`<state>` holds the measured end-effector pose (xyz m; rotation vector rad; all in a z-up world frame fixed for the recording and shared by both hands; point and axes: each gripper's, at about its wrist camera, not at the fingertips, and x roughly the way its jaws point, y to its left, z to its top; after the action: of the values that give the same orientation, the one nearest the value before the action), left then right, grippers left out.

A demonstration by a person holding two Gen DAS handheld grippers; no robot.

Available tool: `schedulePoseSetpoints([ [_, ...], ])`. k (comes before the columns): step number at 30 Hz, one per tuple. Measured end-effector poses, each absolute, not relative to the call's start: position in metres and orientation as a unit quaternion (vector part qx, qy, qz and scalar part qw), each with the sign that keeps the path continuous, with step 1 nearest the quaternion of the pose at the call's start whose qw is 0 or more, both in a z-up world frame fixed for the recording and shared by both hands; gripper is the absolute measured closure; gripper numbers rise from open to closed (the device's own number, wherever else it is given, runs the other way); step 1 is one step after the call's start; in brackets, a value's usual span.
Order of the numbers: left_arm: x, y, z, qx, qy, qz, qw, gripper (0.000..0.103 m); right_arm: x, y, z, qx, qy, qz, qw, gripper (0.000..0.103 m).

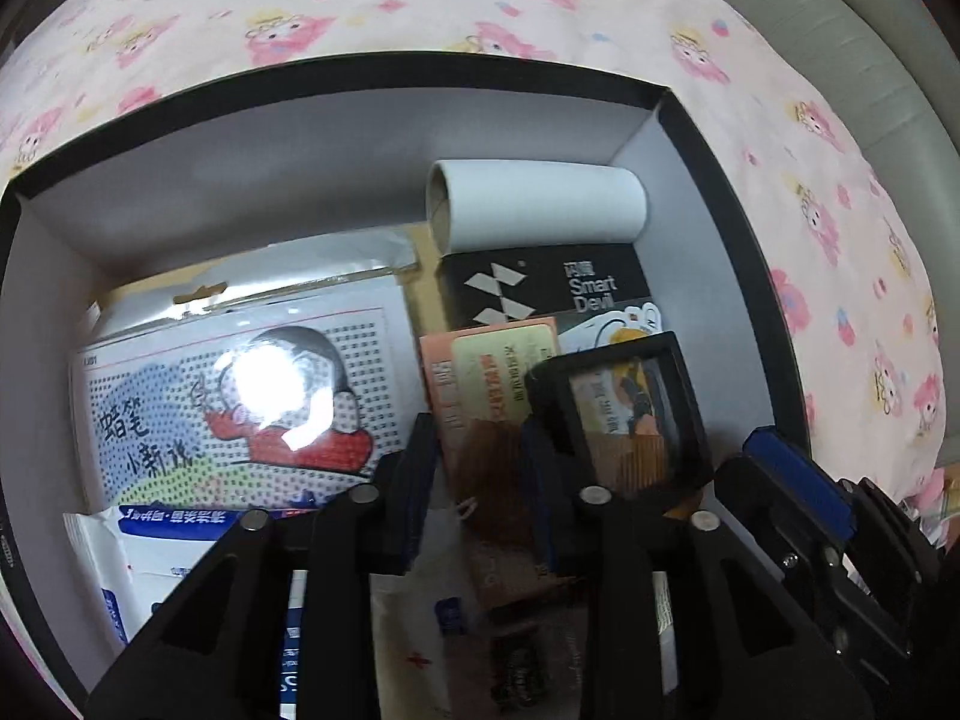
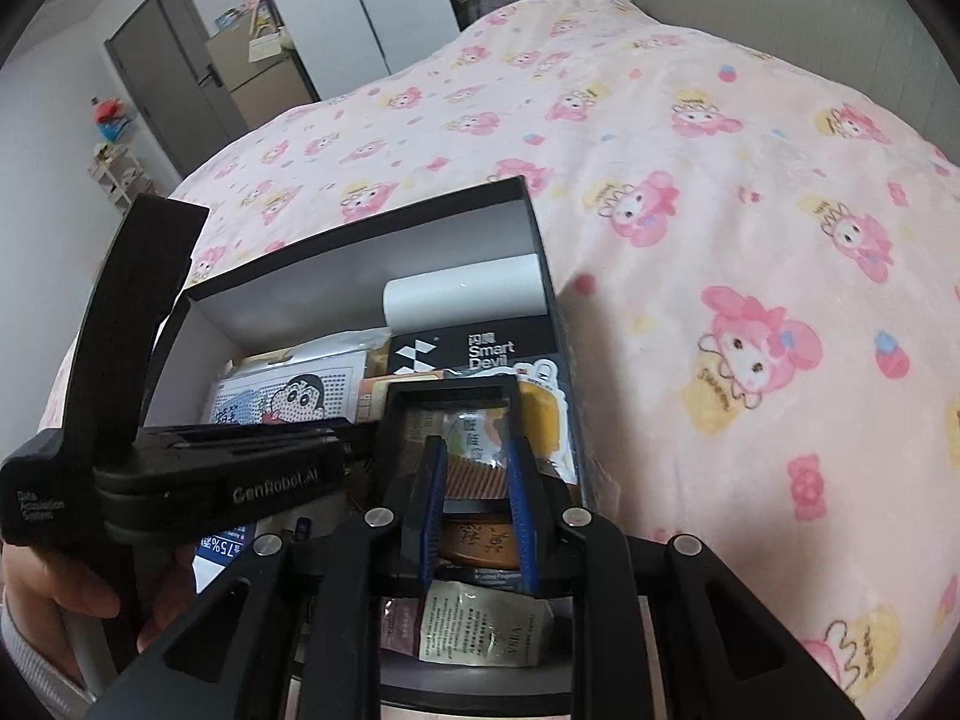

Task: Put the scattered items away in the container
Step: 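Open the right tool to drop the frame onto the comb, withdraw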

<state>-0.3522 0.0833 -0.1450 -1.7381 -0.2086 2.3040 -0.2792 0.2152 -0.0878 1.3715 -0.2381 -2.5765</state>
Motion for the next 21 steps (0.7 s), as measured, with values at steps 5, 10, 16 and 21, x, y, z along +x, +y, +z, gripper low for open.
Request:
schedulePoseSetpoints([
  [5,-0.345,0.071,-0.135,-0.579,-0.112,0.796,0.137,0.071,-0.275,0.218,-0.082,0.463,-0.08,-0.877,0.102,0.085],
  [10,-0.321,0.053,-0.102,-0.533,-0.124,0.823,0.15,0.069,-0.268,0.212,-0.073,0.46,-0.071,-0.88,0.098,0.078],
  [16,-0.275,0.039,-0.057,-0.485,-0.115,0.855,0.143,0.062,-0.247,0.207,-0.046,0.439,-0.075,-0.89,0.096,0.049],
  [21,-0.245,0.038,-0.022,-0.454,-0.1,0.874,0.141,0.056,-0.224,0.206,-0.019,0.416,-0.071,-0.904,0.077,0.045],
])
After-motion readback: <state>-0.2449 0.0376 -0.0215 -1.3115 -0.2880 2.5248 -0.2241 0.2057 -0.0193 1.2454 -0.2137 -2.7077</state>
